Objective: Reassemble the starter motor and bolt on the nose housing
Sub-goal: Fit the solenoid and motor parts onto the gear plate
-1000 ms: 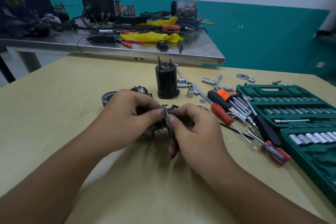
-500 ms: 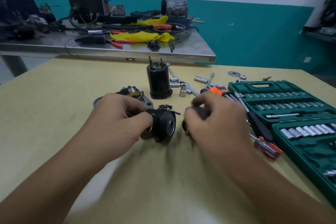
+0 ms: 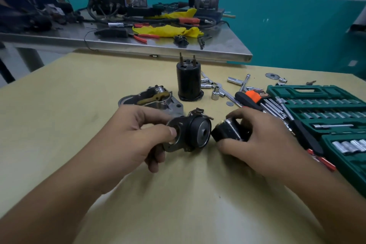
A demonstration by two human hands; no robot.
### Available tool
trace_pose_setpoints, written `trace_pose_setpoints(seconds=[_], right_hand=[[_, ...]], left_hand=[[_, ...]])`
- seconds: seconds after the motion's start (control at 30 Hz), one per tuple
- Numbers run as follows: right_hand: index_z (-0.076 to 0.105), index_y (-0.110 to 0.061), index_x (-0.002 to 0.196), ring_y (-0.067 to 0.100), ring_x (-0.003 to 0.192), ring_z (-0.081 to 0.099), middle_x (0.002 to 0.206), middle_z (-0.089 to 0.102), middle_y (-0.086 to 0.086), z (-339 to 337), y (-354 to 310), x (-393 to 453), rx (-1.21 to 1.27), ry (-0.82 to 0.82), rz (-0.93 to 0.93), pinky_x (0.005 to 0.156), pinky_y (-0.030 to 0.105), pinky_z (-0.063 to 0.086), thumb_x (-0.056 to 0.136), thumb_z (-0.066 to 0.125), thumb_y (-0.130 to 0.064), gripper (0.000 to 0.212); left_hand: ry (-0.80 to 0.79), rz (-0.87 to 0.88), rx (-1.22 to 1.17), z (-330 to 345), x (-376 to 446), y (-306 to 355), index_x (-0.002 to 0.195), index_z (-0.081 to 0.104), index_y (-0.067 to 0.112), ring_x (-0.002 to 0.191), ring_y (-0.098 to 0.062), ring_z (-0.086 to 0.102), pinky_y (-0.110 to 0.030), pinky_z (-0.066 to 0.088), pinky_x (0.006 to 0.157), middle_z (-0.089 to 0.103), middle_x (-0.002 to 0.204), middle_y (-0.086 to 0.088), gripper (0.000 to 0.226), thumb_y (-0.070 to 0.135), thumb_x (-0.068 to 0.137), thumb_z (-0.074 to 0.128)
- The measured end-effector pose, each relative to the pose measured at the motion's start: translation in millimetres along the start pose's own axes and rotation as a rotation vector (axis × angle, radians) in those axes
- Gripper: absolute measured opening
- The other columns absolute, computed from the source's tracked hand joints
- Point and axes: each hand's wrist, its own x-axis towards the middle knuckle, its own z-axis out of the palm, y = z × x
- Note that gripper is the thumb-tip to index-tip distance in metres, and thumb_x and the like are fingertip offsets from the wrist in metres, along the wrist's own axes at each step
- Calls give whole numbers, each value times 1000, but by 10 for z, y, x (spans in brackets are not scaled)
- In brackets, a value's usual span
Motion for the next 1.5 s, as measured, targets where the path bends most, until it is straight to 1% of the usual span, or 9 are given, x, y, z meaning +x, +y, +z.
trace_pose_setpoints(seconds=[0.1, 0.17, 0.27, 0.43, 0.63, 0.93, 1.07, 1.27, 1.5], right_hand=[[49, -56, 119, -11, 95, 63, 106, 59, -35, 9, -7, -71, 227, 36, -187, 64, 14, 54, 51, 71, -65, 72], [52, -50, 125, -1, 100, 66, 106, 63, -26, 38, -29, -95, 287, 55, -333, 76, 13, 55, 57, 81, -52, 73], [62, -33, 123, 7, 103, 64, 110, 62, -19, 112, -19, -132, 197, 173, -560, 79, 18, 53, 62, 85, -35, 66], [60, -25, 118, 26, 108, 66, 118, 62, 4, 289, 77, -223, 449, 214, -560, 81, 46, 59, 67, 89, -32, 59], [55, -13, 112, 23, 116, 68, 124, 65, 8, 359, 110, -210, 676, 149, -472, 94, 43, 59, 58, 87, 0, 64], [55, -16, 109, 29, 117, 67, 122, 65, 14, 388, 138, -193, 615, 192, -518, 91, 52, 59, 57, 87, 2, 64], [57, -31, 112, 31, 117, 66, 123, 64, 13, 399, 153, -137, 538, 297, -615, 89, 47, 59, 61, 89, 1, 68], [60, -28, 117, 28, 118, 66, 125, 66, 2, 306, 228, -97, 322, 348, -702, 84, 49, 56, 69, 86, -5, 59], [61, -16, 108, 16, 114, 66, 119, 66, 4, 285, 108, -138, 150, 456, -751, 92, 27, 51, 69, 87, -1, 49]], left_hand=[[29, 24, -59, 16, -50, -74, 87, 83, 17, 48, -20, 59, -28, 48, 42, 65, 61, 1, 17, 18, 77, 68], [49, 38, -98, 26, -72, -109, 89, 82, 16, 48, -20, 61, -28, 49, 43, 65, 64, 2, 16, 17, 78, 70], [49, 67, -122, 17, -84, -156, 90, 82, 17, 49, -19, 62, -29, 51, 45, 67, 68, 3, 15, 17, 81, 70], [-29, 111, -173, 77, -112, -173, 93, 81, 13, 50, -21, 63, -29, 52, 46, 69, 71, -8, 16, 16, 79, 75], [-23, 174, -190, 192, -106, -224, 99, 81, 8, 49, -23, 58, -29, 52, 48, 67, 83, -21, 28, 12, 72, 83], [41, 272, -94, 279, -58, -301, 100, 82, 19, 53, -20, 52, -37, 46, 45, 61, 87, -12, 36, 17, 65, 87], [36, 309, -49, 289, -63, -312, 103, 81, 22, 58, -12, 54, -30, 46, 50, 59, 86, -4, 45, 24, 60, 94], [39, 335, -43, 315, -45, -319, 105, 80, 22, 59, -11, 53, -26, 44, 51, 58, 87, -3, 43, 32, 65, 89], [54, 358, -7, 294, -47, -327, 103, 80, 21, 61, -21, 58, -37, 48, 49, 61, 89, -4, 42, 37, 65, 85]])
